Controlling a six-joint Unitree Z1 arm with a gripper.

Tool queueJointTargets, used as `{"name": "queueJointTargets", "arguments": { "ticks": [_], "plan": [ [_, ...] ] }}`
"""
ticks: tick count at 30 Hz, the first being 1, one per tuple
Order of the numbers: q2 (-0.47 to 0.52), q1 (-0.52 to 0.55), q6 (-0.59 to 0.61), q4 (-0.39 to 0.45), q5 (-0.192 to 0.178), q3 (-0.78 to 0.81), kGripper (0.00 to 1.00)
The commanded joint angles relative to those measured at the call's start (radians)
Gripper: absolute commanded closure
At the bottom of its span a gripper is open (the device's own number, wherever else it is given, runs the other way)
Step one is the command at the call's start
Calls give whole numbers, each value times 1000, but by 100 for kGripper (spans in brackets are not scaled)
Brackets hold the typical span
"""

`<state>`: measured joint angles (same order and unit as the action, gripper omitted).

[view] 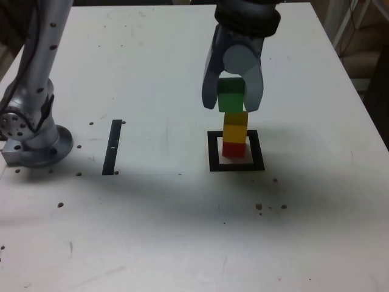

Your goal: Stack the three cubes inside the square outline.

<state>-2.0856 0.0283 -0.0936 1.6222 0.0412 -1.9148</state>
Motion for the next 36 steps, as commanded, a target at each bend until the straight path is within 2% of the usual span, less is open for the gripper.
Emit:
{"name": "queueJointTargets", "arguments": {
  "ticks": [1, 16, 18, 24, 26, 36],
  "plan": [
    [-8, 1, -1, 16, 3, -5, 73],
    [-40, 5, -6, 14, 6, -15, 73],
    [-44, 5, -16, 14, 7, -16, 64],
    [-52, 5, -42, 13, 11, -12, 8],
    [-54, 5, -42, 13, 11, -13, 3],
    [-47, 5, -43, 13, 10, -12, 1]
  ]
}}
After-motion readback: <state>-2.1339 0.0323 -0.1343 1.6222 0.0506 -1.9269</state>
